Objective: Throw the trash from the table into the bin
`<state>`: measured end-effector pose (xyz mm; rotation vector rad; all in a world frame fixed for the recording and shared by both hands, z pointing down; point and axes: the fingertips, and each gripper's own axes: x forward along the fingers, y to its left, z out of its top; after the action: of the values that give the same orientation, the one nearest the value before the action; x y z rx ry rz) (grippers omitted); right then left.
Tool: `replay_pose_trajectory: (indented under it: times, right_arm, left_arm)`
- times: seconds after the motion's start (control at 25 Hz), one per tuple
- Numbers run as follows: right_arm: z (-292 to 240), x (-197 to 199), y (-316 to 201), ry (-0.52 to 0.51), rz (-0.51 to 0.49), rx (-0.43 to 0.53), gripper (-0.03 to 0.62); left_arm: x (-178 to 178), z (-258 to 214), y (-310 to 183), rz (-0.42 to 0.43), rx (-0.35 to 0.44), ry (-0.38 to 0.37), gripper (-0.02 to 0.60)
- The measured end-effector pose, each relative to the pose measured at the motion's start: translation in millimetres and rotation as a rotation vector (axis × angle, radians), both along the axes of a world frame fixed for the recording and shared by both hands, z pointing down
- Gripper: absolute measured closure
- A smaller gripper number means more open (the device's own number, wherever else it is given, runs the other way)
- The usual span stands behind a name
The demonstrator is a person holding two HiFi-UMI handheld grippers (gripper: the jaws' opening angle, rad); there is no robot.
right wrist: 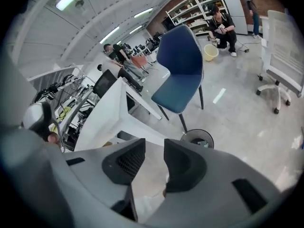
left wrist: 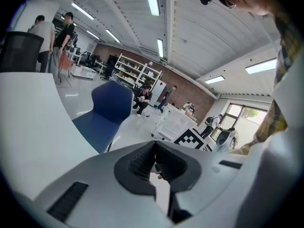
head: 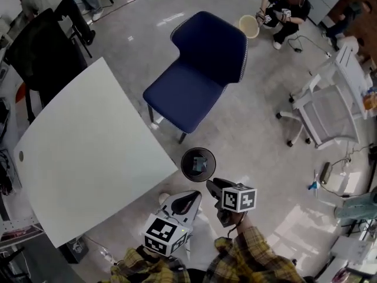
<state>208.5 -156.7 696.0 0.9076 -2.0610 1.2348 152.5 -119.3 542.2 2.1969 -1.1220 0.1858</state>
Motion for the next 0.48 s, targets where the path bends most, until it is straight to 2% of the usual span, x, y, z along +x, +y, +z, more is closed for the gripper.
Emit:
replay_pose_trajectory:
  times: [0.28,0.48]
  right_arm:
    - [-131,-67,-4,-0.111,-0.126,0.194,0.48]
    - [-217,-160,16,-0.26,-0.292,0.343,0.482]
  left_arm:
    - [-66,-76,11,-0.169,0.1,-0.002,0.574]
    - [-139,-118,29,-0.308,0.193,-0.04,0.574]
